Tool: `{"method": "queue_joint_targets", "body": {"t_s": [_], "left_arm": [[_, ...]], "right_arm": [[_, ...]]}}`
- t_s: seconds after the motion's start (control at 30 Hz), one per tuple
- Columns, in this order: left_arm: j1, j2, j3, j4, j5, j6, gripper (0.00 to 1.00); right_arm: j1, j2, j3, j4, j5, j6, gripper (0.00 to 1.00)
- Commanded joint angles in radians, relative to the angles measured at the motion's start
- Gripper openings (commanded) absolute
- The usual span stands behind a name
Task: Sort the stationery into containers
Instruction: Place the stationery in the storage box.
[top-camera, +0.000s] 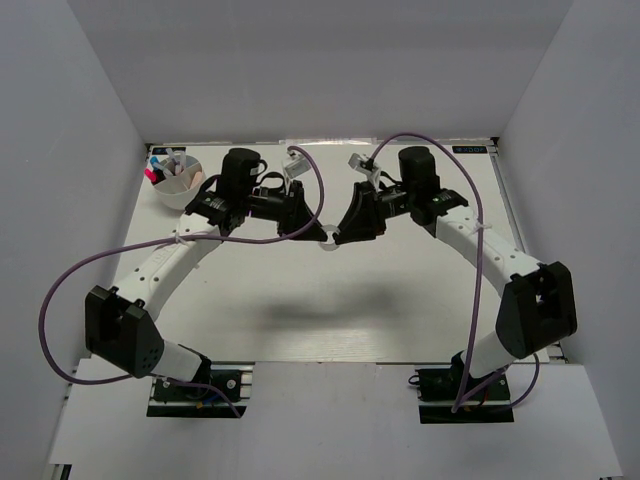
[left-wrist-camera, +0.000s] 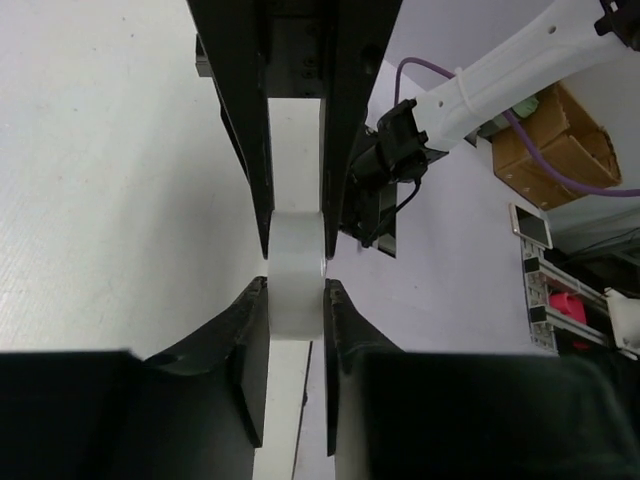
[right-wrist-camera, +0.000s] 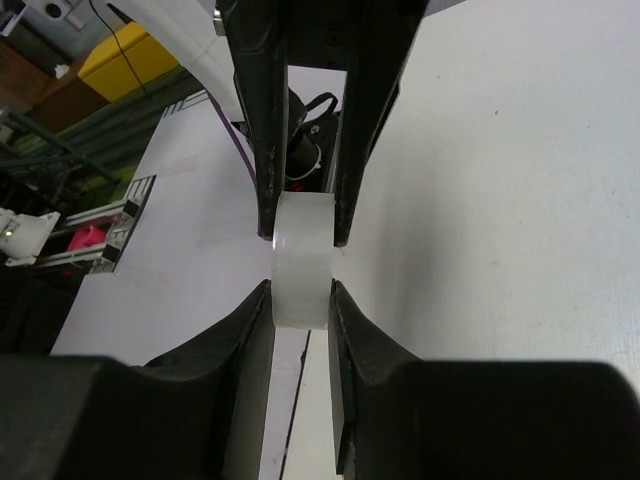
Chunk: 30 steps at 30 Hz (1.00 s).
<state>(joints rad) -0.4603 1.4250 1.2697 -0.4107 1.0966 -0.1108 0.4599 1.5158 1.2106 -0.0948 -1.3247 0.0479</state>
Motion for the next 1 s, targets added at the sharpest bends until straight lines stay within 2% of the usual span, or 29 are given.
{"method": "queue_joint_targets", "body": {"t_s": [0.0,0.03,0.07,0.13,0.2,0.23,0.37,0.4,0.5,0.6,0.73,0.97], "left_arm": [[-0.005,-0.041,-0.009,0.000,0.003,-0.024,0.25],[0.014,-0.041,-0.015,0.010,-0.009,-0.053,0.18],[0.023,-0.041,-0.036,0.029,-0.036,-0.091,0.06],[0.052,-0.038,-0.036,-0.002,-0.108,-0.133,0.02],[0.075,-0.041,-0.023,-0.060,-0.231,-0.124,0.00],[0.106,-0.043,-0.017,-0.080,-0.277,-0.121,0.00],[0.195,-0.006,0.037,-0.227,-0.557,-0.043,0.00],[0.210,0.003,0.068,-0.285,-0.683,0.018,0.00],[0.262,0.041,0.117,-0.361,-0.855,0.164,0.00],[0.331,0.107,0.164,-0.436,-0.947,0.265,0.00],[0.422,0.185,0.223,-0.456,-1.004,0.367,0.00],[0.501,0.313,0.381,-0.481,-1.138,0.577,0.02]], "right_arm": [[0.009,0.017,0.047,0.070,-0.015,0.050,0.00],[0.005,0.018,0.047,0.070,-0.008,0.056,0.00],[0.002,0.017,0.047,0.070,0.011,0.064,0.17],[-0.003,0.018,0.037,0.082,0.031,0.128,0.39],[-0.024,0.015,0.026,0.142,0.071,0.187,0.45],[-0.052,0.017,0.015,0.156,0.082,0.238,0.51],[-0.121,0.024,0.003,0.184,0.082,0.287,0.53],[-0.130,0.023,0.004,0.175,0.081,0.279,0.53],[-0.168,0.026,0.009,0.141,0.064,0.244,0.54],[-0.175,0.027,0.015,0.106,0.068,0.202,0.54],[-0.179,0.029,0.006,0.127,0.070,0.214,0.54],[-0.187,0.027,0.009,0.113,0.062,0.205,0.55]]}}
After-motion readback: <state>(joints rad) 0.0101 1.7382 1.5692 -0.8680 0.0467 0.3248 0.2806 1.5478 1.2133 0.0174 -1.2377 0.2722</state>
